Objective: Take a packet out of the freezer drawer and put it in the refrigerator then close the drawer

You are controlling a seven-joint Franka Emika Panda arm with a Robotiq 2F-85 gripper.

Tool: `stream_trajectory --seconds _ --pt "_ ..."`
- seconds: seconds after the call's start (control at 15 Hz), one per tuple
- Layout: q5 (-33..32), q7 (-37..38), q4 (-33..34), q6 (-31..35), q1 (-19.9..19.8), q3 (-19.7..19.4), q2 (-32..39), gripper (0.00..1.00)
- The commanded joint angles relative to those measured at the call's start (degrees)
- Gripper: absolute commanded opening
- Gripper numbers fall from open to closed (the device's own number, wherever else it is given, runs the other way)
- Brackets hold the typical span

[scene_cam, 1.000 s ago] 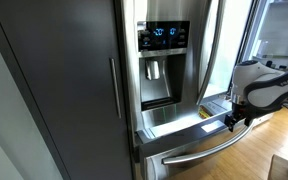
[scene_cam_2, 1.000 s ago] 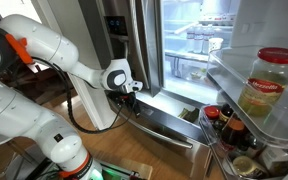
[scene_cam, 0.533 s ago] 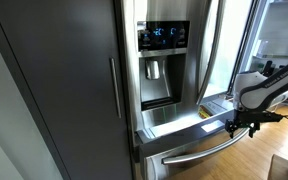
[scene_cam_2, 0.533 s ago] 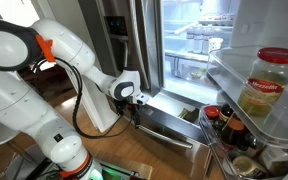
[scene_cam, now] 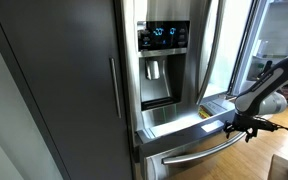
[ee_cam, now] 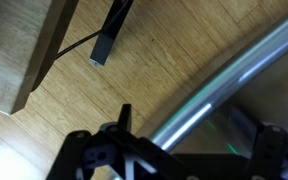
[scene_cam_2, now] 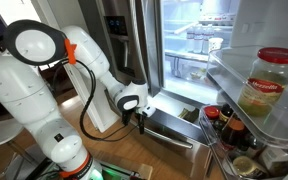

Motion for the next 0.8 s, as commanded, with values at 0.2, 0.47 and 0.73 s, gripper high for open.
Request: stream_trajectory --seconds 0.2,0.47,0.73 --pt "11.8 -3.5 0.1 5.9 1.2 -1.2 5.5 1.00" --pt "18.9 -4.9 0.0 9.4 0.4 0.5 6.8 1.00" --pt "26.9 -8.5 0.2 13.3 0.2 2.1 7.5 1.00"
